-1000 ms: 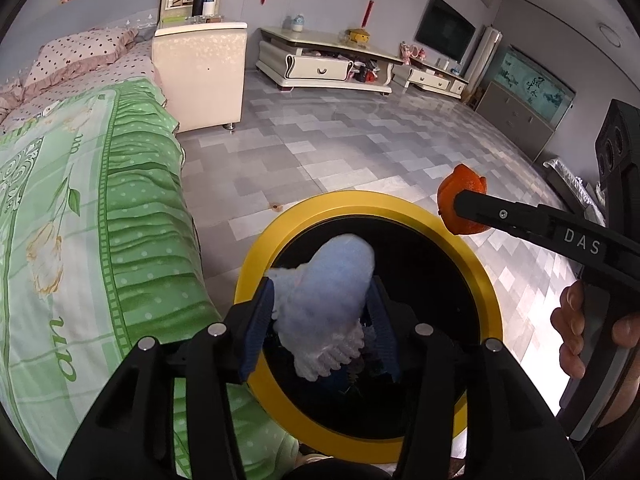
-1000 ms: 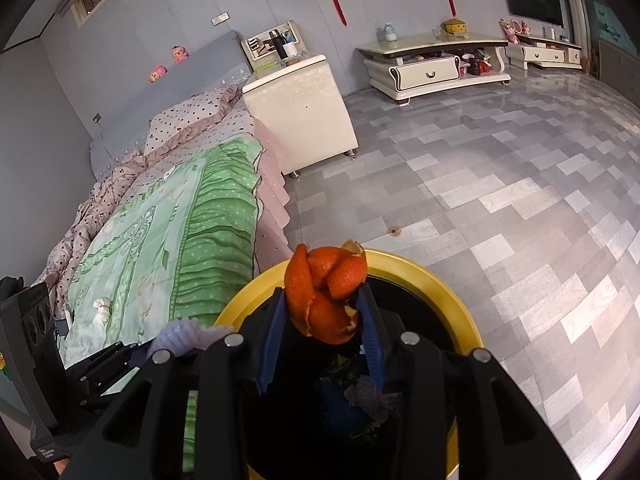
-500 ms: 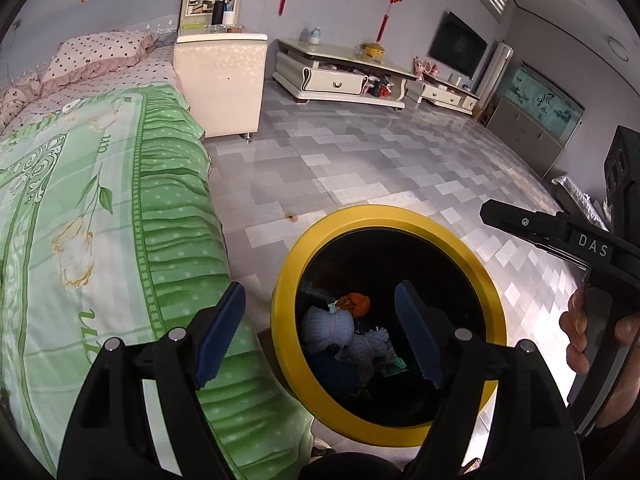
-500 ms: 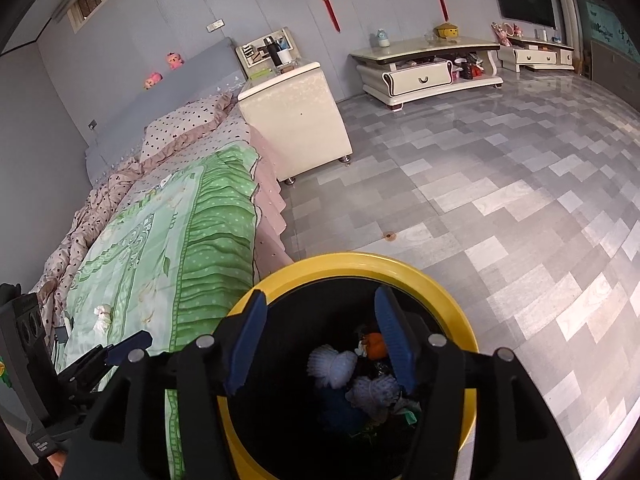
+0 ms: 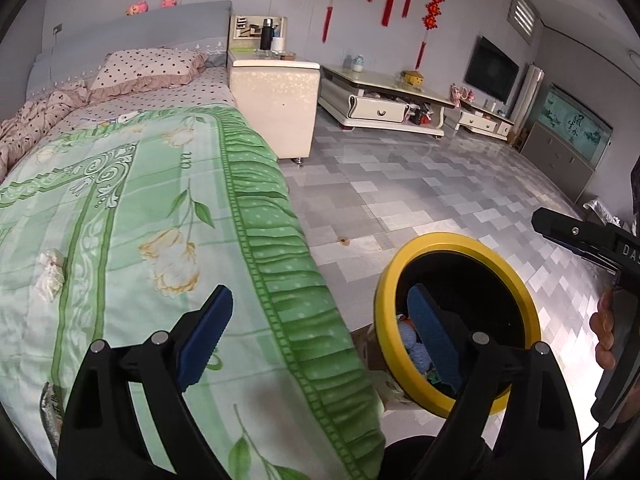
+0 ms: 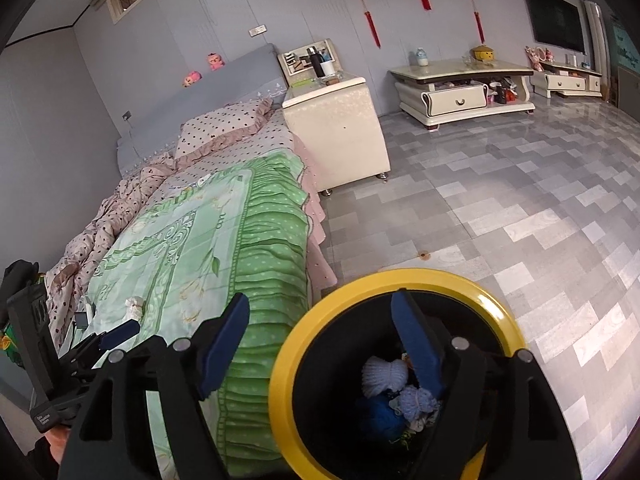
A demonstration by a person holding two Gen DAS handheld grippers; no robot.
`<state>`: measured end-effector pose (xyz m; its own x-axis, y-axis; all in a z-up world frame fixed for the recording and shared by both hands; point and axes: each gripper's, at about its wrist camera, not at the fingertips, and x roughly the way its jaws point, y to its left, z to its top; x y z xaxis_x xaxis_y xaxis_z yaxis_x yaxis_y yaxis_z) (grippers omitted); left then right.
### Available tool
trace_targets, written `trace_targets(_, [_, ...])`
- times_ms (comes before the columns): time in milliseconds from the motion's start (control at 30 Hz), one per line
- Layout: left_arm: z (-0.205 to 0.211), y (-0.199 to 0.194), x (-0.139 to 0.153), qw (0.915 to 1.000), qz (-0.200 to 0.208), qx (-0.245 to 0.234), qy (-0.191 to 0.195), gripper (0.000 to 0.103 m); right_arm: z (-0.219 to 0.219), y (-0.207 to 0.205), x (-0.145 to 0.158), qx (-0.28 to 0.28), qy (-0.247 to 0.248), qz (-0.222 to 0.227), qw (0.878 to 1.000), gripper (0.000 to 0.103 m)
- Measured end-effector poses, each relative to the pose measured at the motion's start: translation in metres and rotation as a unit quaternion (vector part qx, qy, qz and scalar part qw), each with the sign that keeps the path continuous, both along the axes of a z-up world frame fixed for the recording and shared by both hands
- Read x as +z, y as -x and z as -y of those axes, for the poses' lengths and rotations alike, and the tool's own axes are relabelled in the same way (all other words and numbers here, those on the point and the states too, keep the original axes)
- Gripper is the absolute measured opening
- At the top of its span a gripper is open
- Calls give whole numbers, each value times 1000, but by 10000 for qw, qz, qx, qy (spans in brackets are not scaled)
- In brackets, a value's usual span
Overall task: Collect trash
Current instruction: 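Move both tools back over the white tissue and snack wrapper on the bed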
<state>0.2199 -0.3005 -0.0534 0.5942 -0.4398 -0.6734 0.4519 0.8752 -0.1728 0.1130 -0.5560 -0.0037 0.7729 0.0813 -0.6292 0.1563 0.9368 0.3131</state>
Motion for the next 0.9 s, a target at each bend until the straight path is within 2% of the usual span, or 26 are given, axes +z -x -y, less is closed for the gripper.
trace_targets(233, [-72, -17, 11, 9981, 191, 564, -129, 86, -54, -8, 24, 490, 83, 251, 9984, 73])
trace_targets(467, [-156, -41, 11, 9915, 175, 1284, -148, 86, -121, -19, 33, 1113, 102, 356, 9931, 76])
trace_targets(667, [-219, -60, 2, 9834, 105, 1805, -171, 86, -175, -31, 24, 1686, 131, 238, 9853, 77])
trace_targets(900, [-270, -81, -9, 9737, 32, 2261, -268, 86, -241, -39, -4, 2338, 79, -70, 9722, 77])
